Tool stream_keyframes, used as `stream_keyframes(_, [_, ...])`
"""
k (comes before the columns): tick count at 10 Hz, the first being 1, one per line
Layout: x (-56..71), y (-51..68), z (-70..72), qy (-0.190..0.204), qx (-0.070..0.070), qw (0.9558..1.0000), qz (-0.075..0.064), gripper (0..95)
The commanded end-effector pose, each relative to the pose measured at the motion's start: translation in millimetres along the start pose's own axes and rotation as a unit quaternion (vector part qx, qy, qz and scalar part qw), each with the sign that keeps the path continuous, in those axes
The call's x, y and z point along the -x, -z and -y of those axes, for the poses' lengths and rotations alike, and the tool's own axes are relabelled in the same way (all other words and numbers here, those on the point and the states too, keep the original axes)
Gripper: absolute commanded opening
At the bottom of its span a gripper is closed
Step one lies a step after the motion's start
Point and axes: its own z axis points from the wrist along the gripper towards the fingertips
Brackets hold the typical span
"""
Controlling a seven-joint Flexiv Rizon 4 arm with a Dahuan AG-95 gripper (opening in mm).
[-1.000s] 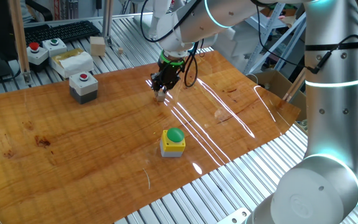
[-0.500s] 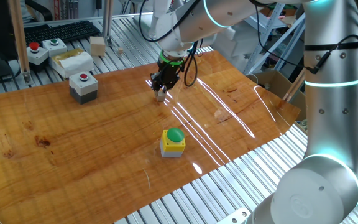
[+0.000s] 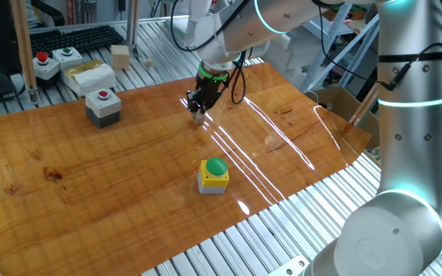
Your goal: Hold a small block with the gripper and sweep it from left to right on the table
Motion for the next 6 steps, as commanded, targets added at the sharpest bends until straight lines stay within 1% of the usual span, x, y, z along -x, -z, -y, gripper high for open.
stream_keyframes(1, [-0.3,-1.1,0.8,0.028,-0.004,0.9996,0.005,0.0])
stream_keyframes(2, [-0.3,-1.1,0.8,0.034,-0.003,0.9994,0.008,0.0])
stream_keyframes(3, [-0.3,-1.1,0.8,0.037,0.001,0.9993,0.008,0.0])
stream_keyframes(4, [-0.3,-1.1,0.8,0.043,0.001,0.9990,0.008,0.0])
stream_keyframes(6, [-0.3,-1.1,0.8,0.045,-0.001,0.9989,0.011,0.0])
